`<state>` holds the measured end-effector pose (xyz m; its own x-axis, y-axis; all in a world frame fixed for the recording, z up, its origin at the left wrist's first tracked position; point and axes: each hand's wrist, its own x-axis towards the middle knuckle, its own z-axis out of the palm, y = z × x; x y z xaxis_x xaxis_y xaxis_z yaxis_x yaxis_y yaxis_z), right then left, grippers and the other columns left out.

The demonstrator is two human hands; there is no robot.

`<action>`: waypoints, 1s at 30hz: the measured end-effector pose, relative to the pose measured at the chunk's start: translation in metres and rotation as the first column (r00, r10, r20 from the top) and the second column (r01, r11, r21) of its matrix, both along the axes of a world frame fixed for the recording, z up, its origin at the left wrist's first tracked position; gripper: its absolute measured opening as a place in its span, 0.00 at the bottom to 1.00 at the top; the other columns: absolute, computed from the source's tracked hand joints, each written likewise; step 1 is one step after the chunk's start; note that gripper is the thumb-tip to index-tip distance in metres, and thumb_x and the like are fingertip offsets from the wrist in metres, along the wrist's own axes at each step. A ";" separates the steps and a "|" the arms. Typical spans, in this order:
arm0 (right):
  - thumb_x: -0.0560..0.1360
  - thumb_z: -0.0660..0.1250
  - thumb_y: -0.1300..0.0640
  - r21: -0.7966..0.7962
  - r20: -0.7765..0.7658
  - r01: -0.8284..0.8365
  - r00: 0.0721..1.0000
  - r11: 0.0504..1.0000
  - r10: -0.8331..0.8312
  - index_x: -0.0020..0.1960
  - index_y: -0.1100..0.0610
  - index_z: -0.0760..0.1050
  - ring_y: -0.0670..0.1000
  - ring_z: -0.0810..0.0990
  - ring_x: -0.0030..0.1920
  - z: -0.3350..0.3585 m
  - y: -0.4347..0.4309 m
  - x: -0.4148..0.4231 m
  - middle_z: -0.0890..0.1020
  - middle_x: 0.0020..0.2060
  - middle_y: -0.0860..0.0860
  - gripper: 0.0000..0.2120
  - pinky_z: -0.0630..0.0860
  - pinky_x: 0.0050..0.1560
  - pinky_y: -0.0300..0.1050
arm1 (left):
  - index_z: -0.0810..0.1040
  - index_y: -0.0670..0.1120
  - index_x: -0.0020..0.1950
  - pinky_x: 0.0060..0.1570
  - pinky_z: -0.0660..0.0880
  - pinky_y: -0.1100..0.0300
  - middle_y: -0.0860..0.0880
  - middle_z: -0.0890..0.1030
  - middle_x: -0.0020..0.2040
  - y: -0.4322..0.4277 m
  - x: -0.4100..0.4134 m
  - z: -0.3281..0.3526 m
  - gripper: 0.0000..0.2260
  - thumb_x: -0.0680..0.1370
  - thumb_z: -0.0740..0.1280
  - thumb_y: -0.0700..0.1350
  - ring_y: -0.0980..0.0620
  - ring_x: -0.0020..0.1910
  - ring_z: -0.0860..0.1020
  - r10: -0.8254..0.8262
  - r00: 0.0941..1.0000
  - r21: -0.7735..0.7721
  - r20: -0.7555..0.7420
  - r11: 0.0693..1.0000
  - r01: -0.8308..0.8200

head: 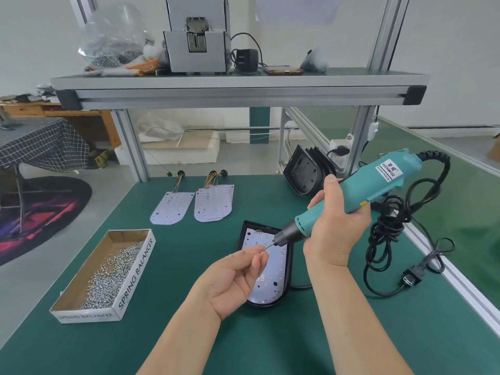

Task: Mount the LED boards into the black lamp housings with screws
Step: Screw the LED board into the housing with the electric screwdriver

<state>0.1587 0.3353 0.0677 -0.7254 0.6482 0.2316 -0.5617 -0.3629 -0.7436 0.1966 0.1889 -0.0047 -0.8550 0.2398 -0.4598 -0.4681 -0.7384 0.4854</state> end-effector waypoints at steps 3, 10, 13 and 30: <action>0.73 0.71 0.57 0.005 -0.001 0.000 1.000 1.000 0.000 0.39 0.54 0.72 0.53 0.71 0.27 -0.002 0.001 0.002 0.74 0.25 0.51 0.09 0.70 0.32 0.43 | 0.84 0.31 0.39 0.29 0.80 0.64 0.38 0.82 0.39 0.002 0.002 0.000 0.04 0.66 0.72 0.31 0.47 0.35 0.85 -0.010 1.000 -0.007 0.020 1.000 0.011; 0.73 0.71 0.57 0.012 -0.004 -0.016 1.000 1.000 0.016 0.39 0.53 0.73 0.53 0.71 0.27 -0.003 0.000 0.007 0.74 0.25 0.51 0.08 0.70 0.32 0.42 | 0.84 0.36 0.35 0.22 0.75 0.66 0.44 0.79 0.35 0.010 0.005 0.004 0.05 0.67 0.75 0.37 0.52 0.27 0.78 -0.062 0.994 -0.033 0.086 0.997 0.065; 0.73 0.71 0.58 0.008 -0.001 -0.012 1.000 1.000 0.012 0.39 0.54 0.72 0.52 0.71 0.26 -0.001 0.000 0.009 0.74 0.25 0.51 0.08 0.71 0.32 0.41 | 0.84 0.35 0.36 0.22 0.74 0.67 0.43 0.79 0.35 0.011 0.006 0.005 0.05 0.68 0.75 0.37 0.53 0.27 0.77 -0.061 0.993 -0.002 0.100 0.998 0.061; 0.72 0.70 0.56 0.123 -0.065 0.069 0.996 0.990 -0.062 0.36 0.48 0.73 0.49 0.72 0.27 -0.001 -0.005 0.012 0.75 0.26 0.49 0.09 0.72 0.32 0.40 | 0.80 0.34 0.50 0.22 0.75 0.68 0.41 0.81 0.35 0.045 0.016 0.011 0.05 0.76 0.71 0.34 0.52 0.26 0.79 0.191 0.963 0.094 0.192 0.973 -0.212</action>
<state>0.1707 0.3303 0.0671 -0.6643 0.6568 0.3567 -0.6269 -0.2298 -0.7445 0.2129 0.2336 0.0058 -0.7963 0.1301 -0.5907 -0.3758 -0.8717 0.3146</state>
